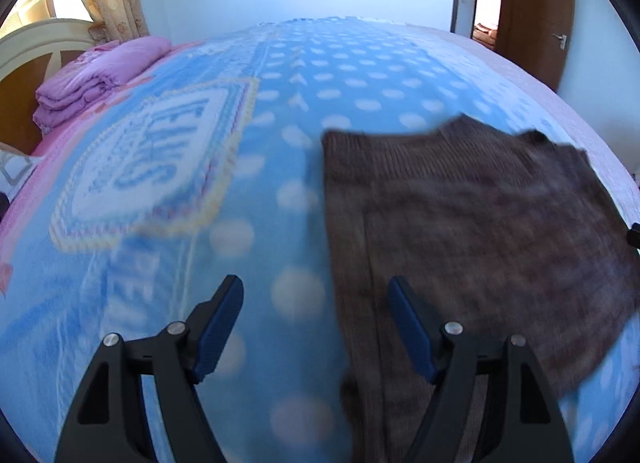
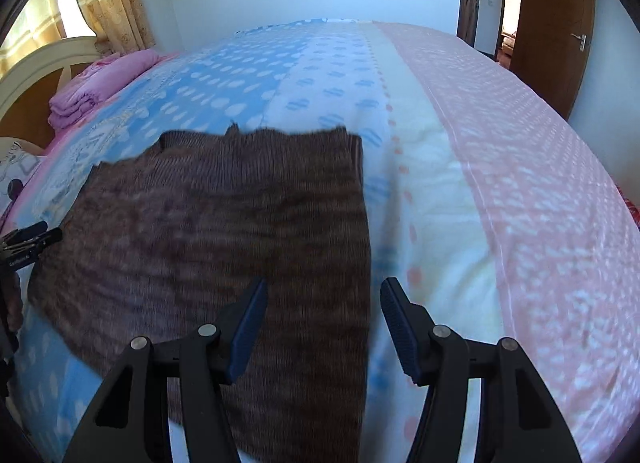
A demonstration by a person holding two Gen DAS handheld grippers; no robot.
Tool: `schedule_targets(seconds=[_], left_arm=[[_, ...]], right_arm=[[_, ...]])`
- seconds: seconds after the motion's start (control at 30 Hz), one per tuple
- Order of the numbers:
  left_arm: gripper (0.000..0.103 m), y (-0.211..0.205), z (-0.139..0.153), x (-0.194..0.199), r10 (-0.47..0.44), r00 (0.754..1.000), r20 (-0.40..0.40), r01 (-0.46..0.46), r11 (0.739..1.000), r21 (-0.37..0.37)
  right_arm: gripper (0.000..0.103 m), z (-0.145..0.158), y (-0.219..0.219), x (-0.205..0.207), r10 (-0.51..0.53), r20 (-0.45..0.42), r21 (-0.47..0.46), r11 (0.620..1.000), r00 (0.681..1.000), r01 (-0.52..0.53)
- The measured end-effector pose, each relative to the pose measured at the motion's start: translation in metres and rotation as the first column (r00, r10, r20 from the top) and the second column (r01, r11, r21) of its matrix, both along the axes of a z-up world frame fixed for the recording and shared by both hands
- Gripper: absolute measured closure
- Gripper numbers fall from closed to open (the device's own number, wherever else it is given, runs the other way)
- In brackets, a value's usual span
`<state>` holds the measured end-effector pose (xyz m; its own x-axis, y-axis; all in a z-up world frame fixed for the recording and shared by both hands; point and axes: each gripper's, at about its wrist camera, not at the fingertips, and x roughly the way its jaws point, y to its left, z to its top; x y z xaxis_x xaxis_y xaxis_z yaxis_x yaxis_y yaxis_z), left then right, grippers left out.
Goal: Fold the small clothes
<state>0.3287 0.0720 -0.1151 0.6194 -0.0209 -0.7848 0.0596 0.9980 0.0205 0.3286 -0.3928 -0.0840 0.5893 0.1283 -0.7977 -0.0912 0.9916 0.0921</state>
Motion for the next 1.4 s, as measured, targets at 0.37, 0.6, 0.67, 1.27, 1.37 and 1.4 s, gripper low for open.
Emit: schedule_targets(seconds=[0.37, 0.6, 0.67, 1.27, 1.37, 1.4], left_arm=[[0.006, -0.004, -0.01, -0.011, 0.046, 0.999, 0.011, -0.047, 0.992, 0.12], [0.002, 0.01, -0.018, -0.016, 0.072, 0.997, 0.006, -0.072, 0.997, 0.04], [0.001, 0.013, -0.019, -0.015, 0.068, 0.998, -0.006, -0.068, 0.997, 0.021], [0.0, 0.015, -0.022, -0.017, 0.069, 0.998, -0.002, -0.069, 0.998, -0.012], [0.0, 0.013, -0.022, -0.017, 0.072, 0.997, -0.002, -0.072, 0.997, 0.0], [0.0, 0.012, -0.022, -0.017, 0.074, 0.997, -0.001, -0.074, 0.997, 0.006]], right_arm=[[0.053, 0.0, 0.004, 0.007, -0.081, -0.022, -0.076, 0.994, 0.996, 0.079], [0.051, 0.025, 0.09, 0.036, 0.166, -0.007, 0.13, 0.978, 0.986, -0.164], [0.052, 0.011, 0.113, 0.055, 0.193, -0.044, 0.126, 0.974, 0.98, -0.187], [0.055, -0.025, 0.143, 0.163, 0.053, -0.005, -0.046, 0.998, 0.999, -0.053], [0.052, -0.027, 0.145, 0.167, 0.052, 0.001, -0.066, 0.996, 0.999, -0.052], [0.052, -0.027, 0.147, 0.168, 0.041, -0.002, -0.072, 0.997, 0.999, -0.041]])
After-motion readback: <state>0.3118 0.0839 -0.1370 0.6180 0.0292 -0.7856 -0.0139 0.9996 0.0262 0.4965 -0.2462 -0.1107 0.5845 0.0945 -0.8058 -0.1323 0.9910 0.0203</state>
